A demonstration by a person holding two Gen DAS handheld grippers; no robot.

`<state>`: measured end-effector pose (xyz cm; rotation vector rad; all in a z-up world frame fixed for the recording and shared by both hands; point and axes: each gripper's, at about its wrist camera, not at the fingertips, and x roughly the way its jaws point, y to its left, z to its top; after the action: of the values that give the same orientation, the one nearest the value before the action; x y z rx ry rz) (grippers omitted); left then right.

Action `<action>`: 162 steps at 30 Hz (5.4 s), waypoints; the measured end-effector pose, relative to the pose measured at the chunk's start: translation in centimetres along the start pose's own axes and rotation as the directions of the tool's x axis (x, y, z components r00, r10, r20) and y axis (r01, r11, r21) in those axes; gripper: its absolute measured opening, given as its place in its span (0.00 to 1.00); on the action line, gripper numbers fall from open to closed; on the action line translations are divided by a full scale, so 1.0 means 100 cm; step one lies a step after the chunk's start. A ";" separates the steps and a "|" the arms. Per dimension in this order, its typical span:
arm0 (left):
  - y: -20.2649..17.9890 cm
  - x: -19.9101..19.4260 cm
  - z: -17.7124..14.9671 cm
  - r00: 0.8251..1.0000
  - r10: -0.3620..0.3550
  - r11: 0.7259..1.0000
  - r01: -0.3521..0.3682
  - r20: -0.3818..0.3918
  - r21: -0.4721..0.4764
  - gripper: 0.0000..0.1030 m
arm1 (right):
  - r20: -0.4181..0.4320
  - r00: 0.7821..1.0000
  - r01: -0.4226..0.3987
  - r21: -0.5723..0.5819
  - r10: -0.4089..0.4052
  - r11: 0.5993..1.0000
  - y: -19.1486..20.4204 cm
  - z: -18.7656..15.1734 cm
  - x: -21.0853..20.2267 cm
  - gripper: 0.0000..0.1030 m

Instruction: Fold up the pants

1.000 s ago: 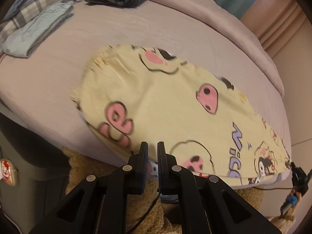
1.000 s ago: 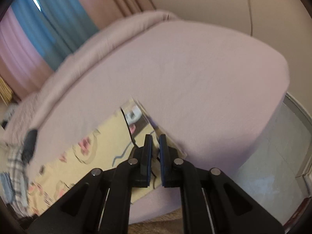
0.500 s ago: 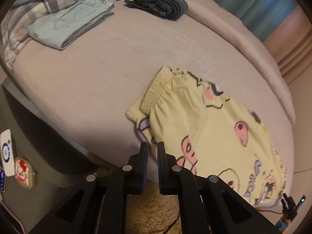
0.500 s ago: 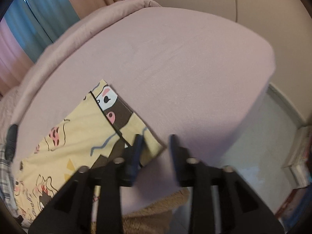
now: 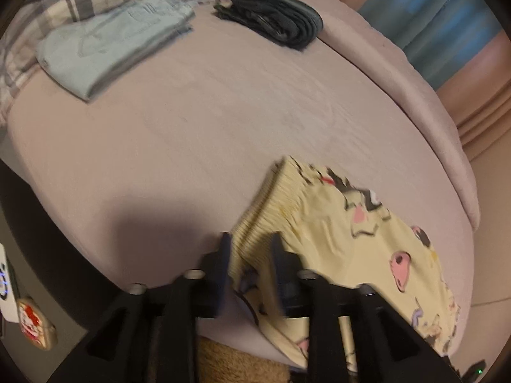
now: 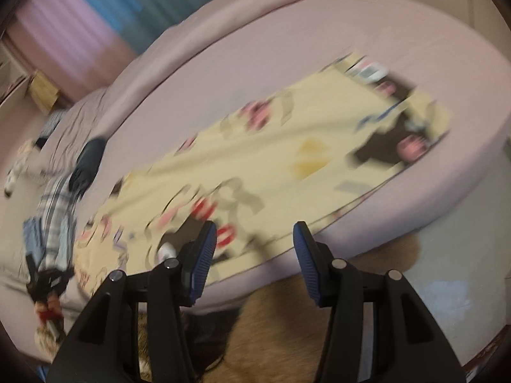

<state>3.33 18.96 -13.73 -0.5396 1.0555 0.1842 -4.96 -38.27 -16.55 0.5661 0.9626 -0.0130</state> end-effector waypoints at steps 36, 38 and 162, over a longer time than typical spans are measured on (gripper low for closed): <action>-0.010 -0.016 -0.006 0.979 -0.196 0.980 0.194 0.050 0.048 0.19 | -0.004 0.990 -0.138 0.089 0.139 0.986 0.043 -0.022 0.060 0.04; -0.009 -0.021 -0.007 0.979 -0.196 0.980 0.193 0.065 0.047 0.19 | 0.031 0.992 -0.126 0.052 0.124 0.991 0.047 -0.027 0.053 0.03; -0.021 0.021 0.029 0.999 -0.012 0.984 0.004 0.046 0.176 0.32 | -0.225 0.971 -0.185 -0.469 0.085 0.864 0.274 0.080 0.205 0.11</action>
<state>7.47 18.38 -13.72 -0.3781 1.0124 0.0951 20.16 -13.70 -16.66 0.1635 1.0687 0.4128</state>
